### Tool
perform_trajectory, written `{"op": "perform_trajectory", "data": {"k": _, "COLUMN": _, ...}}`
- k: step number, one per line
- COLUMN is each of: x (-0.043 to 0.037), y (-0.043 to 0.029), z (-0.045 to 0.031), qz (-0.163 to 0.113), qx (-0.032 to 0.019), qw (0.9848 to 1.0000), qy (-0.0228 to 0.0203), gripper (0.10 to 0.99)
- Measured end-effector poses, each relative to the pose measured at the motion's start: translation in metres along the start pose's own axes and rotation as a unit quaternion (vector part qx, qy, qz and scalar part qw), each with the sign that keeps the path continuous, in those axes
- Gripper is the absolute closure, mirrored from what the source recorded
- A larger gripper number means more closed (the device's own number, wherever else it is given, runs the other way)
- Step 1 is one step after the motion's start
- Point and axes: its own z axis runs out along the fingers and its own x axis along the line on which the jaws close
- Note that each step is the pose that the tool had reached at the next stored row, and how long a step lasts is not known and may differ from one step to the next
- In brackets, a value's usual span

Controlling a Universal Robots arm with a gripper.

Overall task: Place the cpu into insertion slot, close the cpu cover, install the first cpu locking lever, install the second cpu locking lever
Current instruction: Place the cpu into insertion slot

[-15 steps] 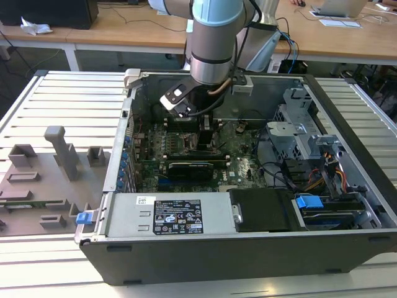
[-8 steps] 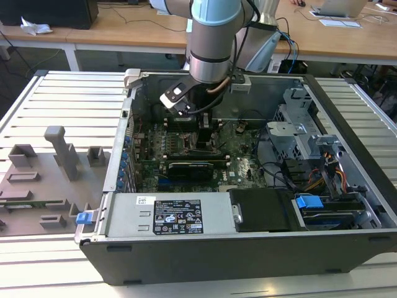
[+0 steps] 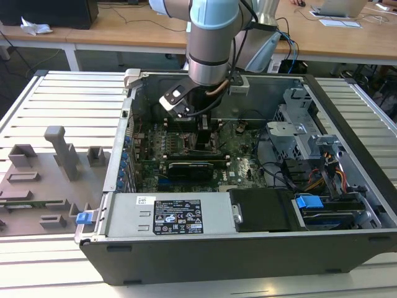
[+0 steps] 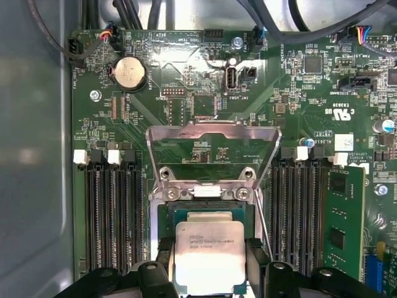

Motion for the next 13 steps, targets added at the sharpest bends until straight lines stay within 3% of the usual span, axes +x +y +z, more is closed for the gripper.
{"op": "perform_trajectory", "data": {"k": 13, "x": 0.0001, "y": 0.0006, "z": 0.0070, "qz": 0.000, "qx": 0.0001, "qw": 1.0000, "qy": -0.0001, "gripper": 0.545}}
